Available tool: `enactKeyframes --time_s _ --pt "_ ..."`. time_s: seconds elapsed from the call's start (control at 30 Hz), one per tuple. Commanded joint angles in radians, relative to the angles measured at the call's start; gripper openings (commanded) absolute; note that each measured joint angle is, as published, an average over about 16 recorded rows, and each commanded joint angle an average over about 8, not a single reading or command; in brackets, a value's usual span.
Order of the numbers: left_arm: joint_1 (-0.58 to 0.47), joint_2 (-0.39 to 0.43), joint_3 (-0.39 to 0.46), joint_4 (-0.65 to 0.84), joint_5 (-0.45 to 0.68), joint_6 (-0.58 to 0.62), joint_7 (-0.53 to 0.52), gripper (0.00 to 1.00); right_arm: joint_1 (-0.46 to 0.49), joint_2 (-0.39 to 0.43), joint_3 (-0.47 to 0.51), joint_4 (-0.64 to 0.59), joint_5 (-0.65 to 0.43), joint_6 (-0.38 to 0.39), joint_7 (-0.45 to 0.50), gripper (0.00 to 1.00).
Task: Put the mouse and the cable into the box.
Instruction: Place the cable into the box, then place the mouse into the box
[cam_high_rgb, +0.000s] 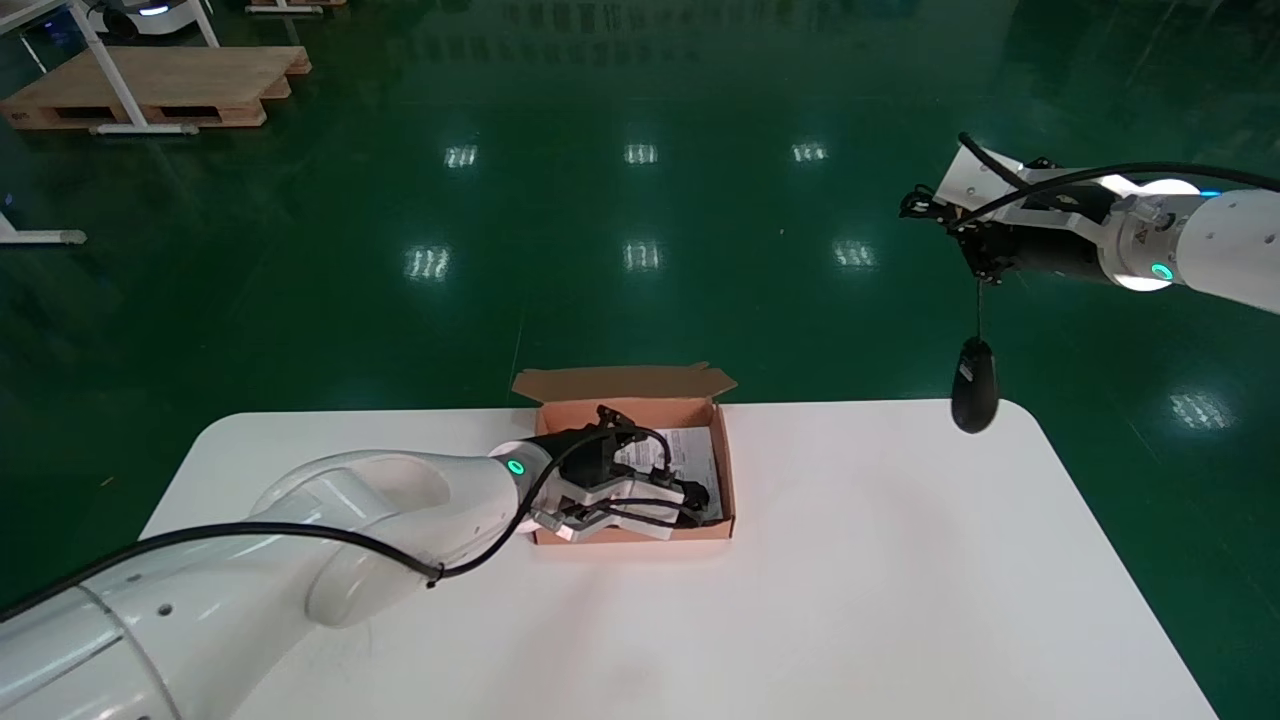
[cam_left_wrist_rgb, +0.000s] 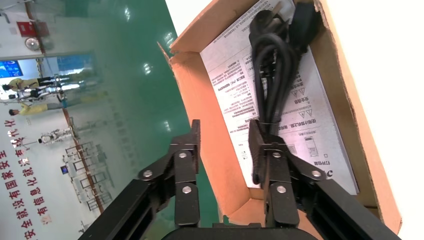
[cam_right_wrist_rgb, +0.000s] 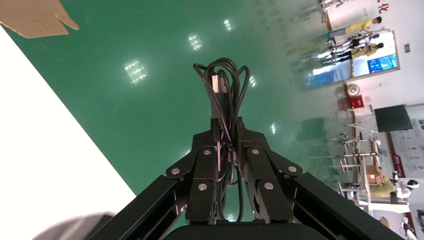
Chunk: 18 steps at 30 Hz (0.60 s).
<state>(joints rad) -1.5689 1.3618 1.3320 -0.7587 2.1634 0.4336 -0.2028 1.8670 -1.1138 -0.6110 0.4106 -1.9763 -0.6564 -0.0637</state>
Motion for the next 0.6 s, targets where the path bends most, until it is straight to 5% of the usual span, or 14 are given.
enactKeyframes --time_s 0.03,0.3,0.6 --pt "0.004 -0.007 0.001 -0.014 -0.001 -0.003 0.006 1.0 0.0 0.0 0.0 -0.001 0.0 0.001 0.0 0.0" --pt "-0.072 -0.036 -0.036 0.109 0.039 0.028 -0.119 1.0 -0.01 -0.002 -0.001 0.014 0.003 -0.006 -0.006 0.0" --pt "-0.2 -0.104 -0.063 0.304 0.207 0.035 -0.31 1.0 -0.037 -0.044 -0.004 0.028 0.02 0.0 -0.049 0.0"
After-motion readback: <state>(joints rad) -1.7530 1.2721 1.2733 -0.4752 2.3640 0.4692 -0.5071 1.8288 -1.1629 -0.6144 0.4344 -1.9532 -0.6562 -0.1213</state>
